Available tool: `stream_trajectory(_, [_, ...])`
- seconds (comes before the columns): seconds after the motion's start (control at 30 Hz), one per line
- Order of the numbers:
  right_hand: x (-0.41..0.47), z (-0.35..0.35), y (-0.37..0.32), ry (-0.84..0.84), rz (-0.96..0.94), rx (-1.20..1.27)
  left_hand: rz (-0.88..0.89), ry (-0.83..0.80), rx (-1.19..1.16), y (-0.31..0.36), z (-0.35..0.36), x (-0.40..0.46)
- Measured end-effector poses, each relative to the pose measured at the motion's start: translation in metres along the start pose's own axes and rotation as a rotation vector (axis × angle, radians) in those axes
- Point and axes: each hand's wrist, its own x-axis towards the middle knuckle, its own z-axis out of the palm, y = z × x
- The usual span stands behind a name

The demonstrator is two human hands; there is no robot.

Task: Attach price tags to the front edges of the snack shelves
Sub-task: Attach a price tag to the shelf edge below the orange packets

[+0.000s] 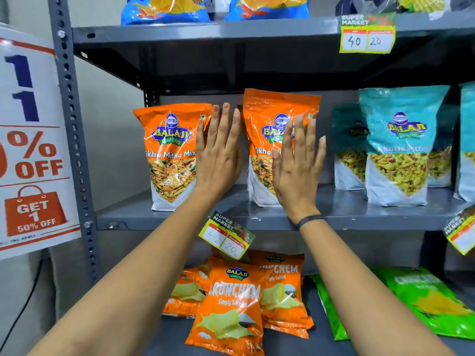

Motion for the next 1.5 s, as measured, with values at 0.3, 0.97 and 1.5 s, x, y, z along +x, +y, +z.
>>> stream_trajectory(0.3, [-0.072, -0.005, -0.014, -0.137, 0.153, 0.231, 0.044, -0.552, -0.078, -0.032, -0.021, -0.060])
stream_trajectory(0.97, [-0.123, 0.004, -0.047, -0.478, 0.331, 0.542, 0.009, -0.597, -0.226, -0.047, -0.015, -0.115])
stream_trajectory(1.5, [-0.101, 0.012, -0.042, -0.436, 0.352, 0.493, -0.225, -0.477, -0.254, -0.042, -0.004, -0.109])
